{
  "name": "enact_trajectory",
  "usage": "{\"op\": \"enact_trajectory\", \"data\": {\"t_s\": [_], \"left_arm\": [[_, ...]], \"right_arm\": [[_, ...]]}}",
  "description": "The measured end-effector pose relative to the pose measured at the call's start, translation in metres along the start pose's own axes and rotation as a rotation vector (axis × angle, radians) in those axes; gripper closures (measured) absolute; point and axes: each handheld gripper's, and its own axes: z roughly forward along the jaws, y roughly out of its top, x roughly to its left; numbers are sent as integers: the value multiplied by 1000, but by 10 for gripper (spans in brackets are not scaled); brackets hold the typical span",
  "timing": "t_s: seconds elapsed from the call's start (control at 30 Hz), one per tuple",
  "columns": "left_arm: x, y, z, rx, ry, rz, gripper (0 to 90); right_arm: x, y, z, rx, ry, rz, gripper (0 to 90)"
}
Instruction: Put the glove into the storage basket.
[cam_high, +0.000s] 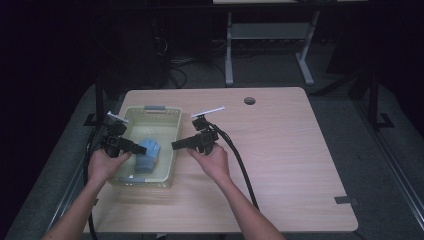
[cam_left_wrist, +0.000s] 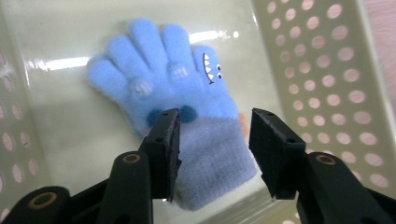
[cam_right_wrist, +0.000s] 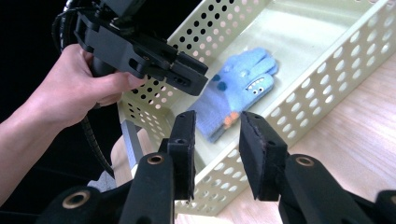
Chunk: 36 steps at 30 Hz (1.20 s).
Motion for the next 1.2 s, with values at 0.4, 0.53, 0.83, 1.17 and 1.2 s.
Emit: {"op": "enact_trajectory", "data": {"t_s": [0.4, 0.53, 0.83, 1.17, 1.2], "left_arm": [[-11, 0, -11, -85, -59, 31, 473], [-19, 1, -13, -107, -77, 52, 456], [-31, 3, -15, -140, -118, 80, 436], [-45, 4, -17, -197, -161, 110, 382], [-47, 4, -17, -199, -160, 119, 376]], "right_arm": [[-6, -2, -12, -14, -13, 8, 597], [-9, -3, -20, -27, -19, 10, 581], [-15, -7, -39, -51, -31, 14, 518], [-20, -11, -57, -71, -52, 18, 451], [-21, -12, -59, -74, -54, 20, 446]]}}
